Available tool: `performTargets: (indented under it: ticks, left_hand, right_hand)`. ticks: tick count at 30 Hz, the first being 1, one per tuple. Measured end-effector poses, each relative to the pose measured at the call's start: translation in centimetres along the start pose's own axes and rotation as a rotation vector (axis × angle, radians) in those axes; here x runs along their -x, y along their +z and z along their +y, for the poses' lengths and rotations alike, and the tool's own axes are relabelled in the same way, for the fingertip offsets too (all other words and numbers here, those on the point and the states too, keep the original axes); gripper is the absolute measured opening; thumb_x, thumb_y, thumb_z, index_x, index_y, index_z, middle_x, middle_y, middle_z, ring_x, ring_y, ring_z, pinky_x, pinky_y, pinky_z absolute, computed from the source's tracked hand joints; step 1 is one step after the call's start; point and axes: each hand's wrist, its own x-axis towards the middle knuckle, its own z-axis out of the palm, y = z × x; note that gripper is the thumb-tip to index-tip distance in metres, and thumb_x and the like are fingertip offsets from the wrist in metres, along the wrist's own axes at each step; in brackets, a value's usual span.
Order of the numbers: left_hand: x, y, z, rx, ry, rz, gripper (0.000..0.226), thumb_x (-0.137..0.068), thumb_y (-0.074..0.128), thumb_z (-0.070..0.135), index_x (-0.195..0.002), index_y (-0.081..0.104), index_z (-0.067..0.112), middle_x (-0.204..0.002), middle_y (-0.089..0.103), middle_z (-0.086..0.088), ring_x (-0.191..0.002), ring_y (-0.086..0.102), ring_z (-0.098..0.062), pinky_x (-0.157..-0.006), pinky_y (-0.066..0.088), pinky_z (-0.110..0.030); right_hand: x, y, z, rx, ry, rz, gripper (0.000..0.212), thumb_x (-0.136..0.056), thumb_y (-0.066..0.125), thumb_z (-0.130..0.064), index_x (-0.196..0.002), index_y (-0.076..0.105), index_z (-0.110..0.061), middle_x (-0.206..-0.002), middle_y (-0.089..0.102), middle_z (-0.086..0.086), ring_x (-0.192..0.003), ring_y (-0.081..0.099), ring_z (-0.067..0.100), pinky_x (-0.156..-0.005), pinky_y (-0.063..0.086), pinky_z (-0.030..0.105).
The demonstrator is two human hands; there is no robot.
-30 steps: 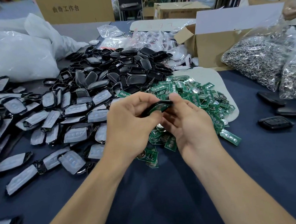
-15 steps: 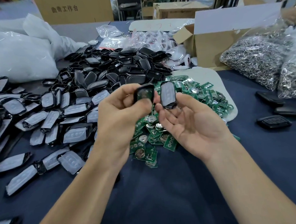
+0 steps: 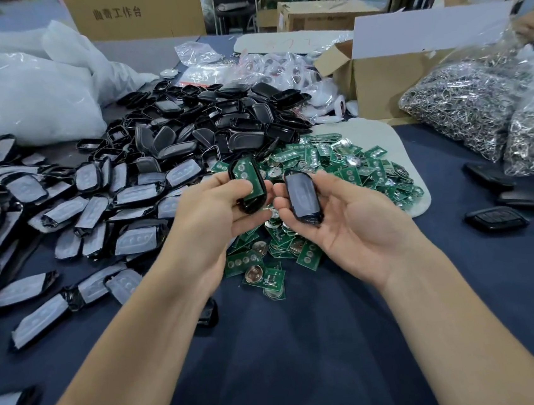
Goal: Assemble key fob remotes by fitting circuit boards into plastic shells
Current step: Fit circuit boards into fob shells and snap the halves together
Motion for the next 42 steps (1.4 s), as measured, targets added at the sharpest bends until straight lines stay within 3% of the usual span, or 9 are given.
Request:
performTargets:
  ticks: [4, 7, 9, 12, 17, 22, 27, 31, 42]
  left_hand:
    - [0.1, 0.1, -0.2, -0.126, 0.056, 0.071, 0.011, -0.100, 0.059, 0.005, -0.100, 0.071, 0.006, -0.090, 0.081, -0.008, -0.076, 0.079, -0.023, -0.055, 0.059, -0.024]
    - [0.1, 0.0, -0.1, -0.275, 0.056, 0.077, 0.010, -0.095, 0.065, 0.008, -0.086, 0.071, 0.010, -0.078, 0.077, 0.000, -0.050, 0.069, -0.021, -0.037, 0.041, -0.020]
    - [0.1, -0.1, 0.1, -0.309, 0.050, 0.064, 0.010, -0.092, 0.067, 0.009, -0.083, 0.070, 0.011, -0.076, 0.073, 0.002, -0.043, 0.061, -0.020, -0.034, 0.033, -0.020]
    - [0.0, -0.3, 0.3, -0.259, 0.023, 0.015, 0.007, -0.094, 0.066, 0.008, -0.087, 0.068, 0.008, -0.084, 0.073, -0.008, -0.045, 0.063, -0.022, -0.038, 0.041, -0.021]
    - [0.0, -0.2, 0.2, -0.159, -0.036, -0.084, 0.011, -0.100, 0.058, 0.004, -0.089, 0.061, 0.005, -0.097, 0.076, -0.026, -0.059, 0.073, -0.031, -0.050, 0.057, -0.028]
    - [-0.2, -0.2, -0.4, -0.278, 0.002, -0.114, 0.012, -0.098, 0.062, 0.004, -0.088, 0.067, 0.007, -0.088, 0.079, -0.017, -0.074, 0.079, -0.028, -0.056, 0.061, -0.027]
    - [-0.5, -0.2, -0.7, -0.344, 0.016, -0.009, 0.008, -0.088, 0.076, 0.006, -0.085, 0.069, 0.010, -0.094, 0.076, -0.024, -0.080, 0.076, -0.038, -0.055, 0.057, -0.025]
    - [-0.7, -0.4, -0.6, -0.321, 0.049, 0.040, 0.011, -0.083, 0.083, 0.007, -0.084, 0.072, 0.011, -0.065, 0.072, 0.003, -0.056, 0.067, -0.013, -0.054, 0.057, -0.023]
    - [-0.4, -0.6, -0.3, -0.316, 0.056, -0.010, 0.013, -0.082, 0.084, 0.006, -0.073, 0.079, 0.013, -0.070, 0.077, -0.004, -0.059, 0.070, -0.016, -0.054, 0.057, -0.023]
  right_hand:
    - [0.0, 0.0, 0.0, -0.089, 0.029, 0.008, 0.045, -0.110, 0.039, -0.029, -0.127, 0.058, 0.009, -0.120, 0.069, 0.028, -0.103, 0.071, 0.036, -0.091, 0.062, 0.043]
    - [0.2, -0.1, -0.2, -0.134, 0.033, -0.021, 0.045, -0.111, 0.034, -0.026, -0.126, 0.062, 0.006, -0.117, 0.071, 0.028, -0.098, 0.075, 0.035, -0.077, 0.065, 0.040]
    - [0.2, -0.1, -0.3, -0.083, 0.035, -0.028, 0.037, -0.108, 0.042, -0.018, -0.120, 0.069, 0.005, -0.114, 0.073, 0.025, -0.094, 0.076, 0.032, -0.071, 0.064, 0.033]
    - [0.1, 0.2, -0.2, -0.034, 0.024, -0.022, 0.036, -0.106, 0.043, -0.015, -0.111, 0.074, 0.004, -0.107, 0.074, 0.020, -0.081, 0.071, 0.023, -0.068, 0.059, 0.027]
    - [-0.1, 0.1, -0.3, -0.038, -0.057, 0.037, 0.033, -0.107, 0.039, -0.013, -0.119, 0.067, 0.001, -0.101, 0.069, 0.015, -0.072, 0.059, 0.017, -0.066, 0.045, 0.025]
    - [0.0, 0.7, 0.0, -0.076, -0.131, 0.115, 0.029, -0.109, 0.043, -0.013, -0.115, 0.071, -0.005, -0.102, 0.072, 0.013, -0.081, 0.063, 0.020, -0.076, 0.053, 0.027]
    - [0.1, 1.2, 0.5, 0.009, -0.205, 0.154, 0.020, -0.102, 0.056, -0.007, -0.113, 0.072, -0.013, -0.106, 0.076, 0.008, -0.090, 0.067, 0.018, -0.089, 0.055, 0.028]
    - [0.0, 1.0, 0.6, 0.089, -0.215, 0.169, 0.020, -0.099, 0.060, -0.006, -0.112, 0.072, -0.014, -0.097, 0.077, 0.008, -0.093, 0.068, 0.023, -0.096, 0.054, 0.037]
    - [-0.3, 0.7, 0.9, 0.190, -0.271, 0.110, 0.026, -0.066, 0.076, -0.015, -0.093, 0.076, -0.014, -0.091, 0.079, 0.007, -0.077, 0.075, 0.016, -0.062, 0.059, 0.026]
